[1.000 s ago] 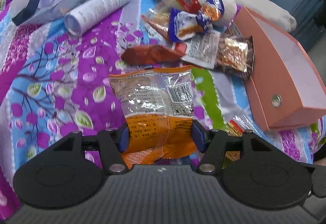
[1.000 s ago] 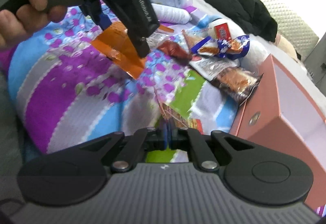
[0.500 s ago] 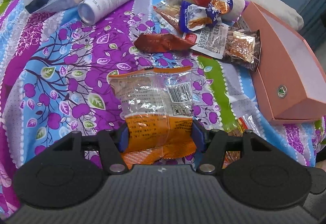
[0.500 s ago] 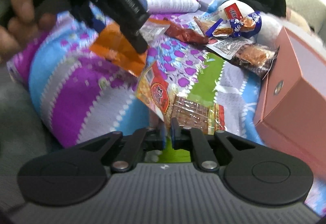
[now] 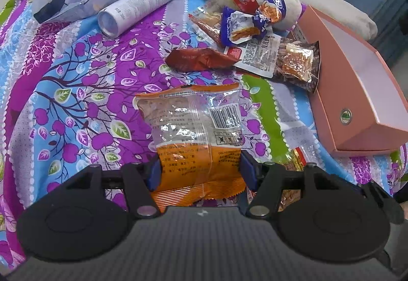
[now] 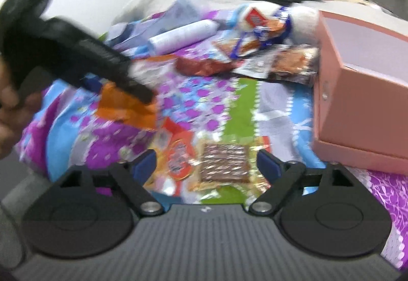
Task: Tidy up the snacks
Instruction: 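Carry the clear-and-orange bag and orange snack pack over the pink box with both grippers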
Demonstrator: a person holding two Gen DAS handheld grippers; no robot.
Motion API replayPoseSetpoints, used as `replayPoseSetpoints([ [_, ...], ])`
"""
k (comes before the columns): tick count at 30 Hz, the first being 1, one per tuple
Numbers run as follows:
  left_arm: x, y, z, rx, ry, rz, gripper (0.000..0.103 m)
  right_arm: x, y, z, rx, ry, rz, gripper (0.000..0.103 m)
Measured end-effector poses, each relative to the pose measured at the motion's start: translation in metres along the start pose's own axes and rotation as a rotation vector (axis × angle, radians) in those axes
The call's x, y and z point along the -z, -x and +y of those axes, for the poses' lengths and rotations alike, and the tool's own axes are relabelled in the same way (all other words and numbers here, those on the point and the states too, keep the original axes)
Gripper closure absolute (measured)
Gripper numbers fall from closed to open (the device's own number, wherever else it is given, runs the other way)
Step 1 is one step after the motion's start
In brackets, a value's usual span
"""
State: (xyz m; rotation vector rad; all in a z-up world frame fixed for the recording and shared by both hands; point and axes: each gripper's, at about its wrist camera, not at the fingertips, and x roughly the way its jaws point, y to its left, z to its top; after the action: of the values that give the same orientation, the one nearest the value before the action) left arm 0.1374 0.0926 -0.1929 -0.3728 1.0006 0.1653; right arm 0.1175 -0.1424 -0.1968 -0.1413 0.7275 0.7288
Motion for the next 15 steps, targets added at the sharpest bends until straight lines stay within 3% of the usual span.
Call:
replayPoseSetpoints([
  [6,0.006,-0.003,0.0,0.004,0.004,0.013,0.037,0.011,-0.039,-0.01,0.102,0.009,0.092,0.011],
  [8,0.008,-0.004,-0.001,0.006,0.003,0.02,0.037,0.014,-0.042,-0.012,0.102,0.003,0.079,0.0],
  [15,0.011,-0.008,-0.002,0.009,0.004,0.024,0.037,0.015,-0.051,-0.004,0.057,0.058,0.106,0.0],
])
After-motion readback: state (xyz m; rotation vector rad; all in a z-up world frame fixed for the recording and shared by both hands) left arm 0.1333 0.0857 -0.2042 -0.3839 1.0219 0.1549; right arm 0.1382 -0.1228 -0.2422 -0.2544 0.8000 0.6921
